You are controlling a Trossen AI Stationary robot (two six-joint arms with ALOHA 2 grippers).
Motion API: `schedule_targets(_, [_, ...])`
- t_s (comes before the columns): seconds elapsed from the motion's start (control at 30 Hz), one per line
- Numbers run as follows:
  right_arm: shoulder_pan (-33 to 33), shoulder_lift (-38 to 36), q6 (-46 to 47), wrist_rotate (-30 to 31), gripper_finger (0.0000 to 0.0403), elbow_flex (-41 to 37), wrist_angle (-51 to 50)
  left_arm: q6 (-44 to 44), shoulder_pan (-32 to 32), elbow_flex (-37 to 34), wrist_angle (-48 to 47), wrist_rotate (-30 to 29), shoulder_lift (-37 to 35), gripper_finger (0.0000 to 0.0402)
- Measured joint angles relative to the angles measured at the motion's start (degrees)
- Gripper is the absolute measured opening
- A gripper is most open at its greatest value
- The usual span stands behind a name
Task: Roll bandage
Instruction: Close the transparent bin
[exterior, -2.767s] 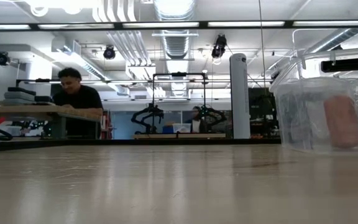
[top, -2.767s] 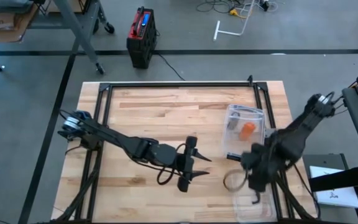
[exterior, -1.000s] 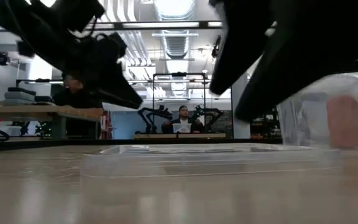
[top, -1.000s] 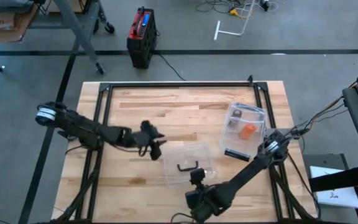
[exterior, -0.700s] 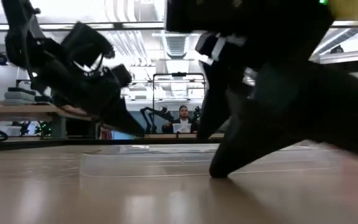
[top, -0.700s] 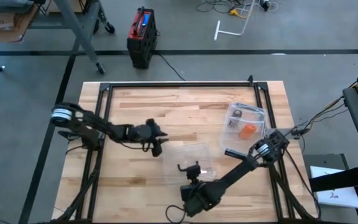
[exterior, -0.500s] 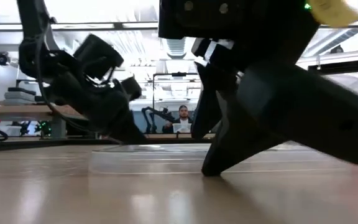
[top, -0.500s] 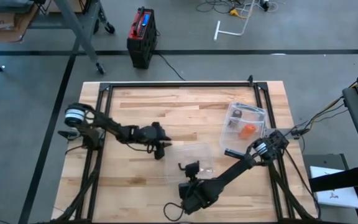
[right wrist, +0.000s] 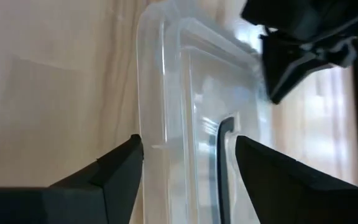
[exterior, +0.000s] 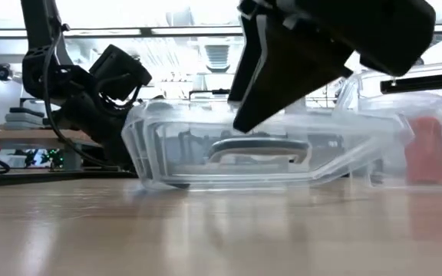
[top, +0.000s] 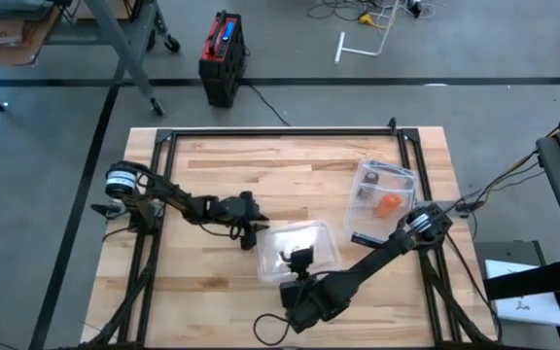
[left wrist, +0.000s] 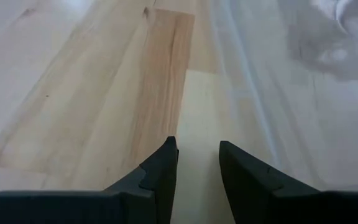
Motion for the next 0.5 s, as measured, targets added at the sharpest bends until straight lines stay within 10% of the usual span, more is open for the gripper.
schedule_targets(0.5, [-2.1,-2.0,-14.4,10.6,0.0160,0.0,-0.4,0.0,-0.6,-0.9,-6.3,11.1,-6.9,0.0115])
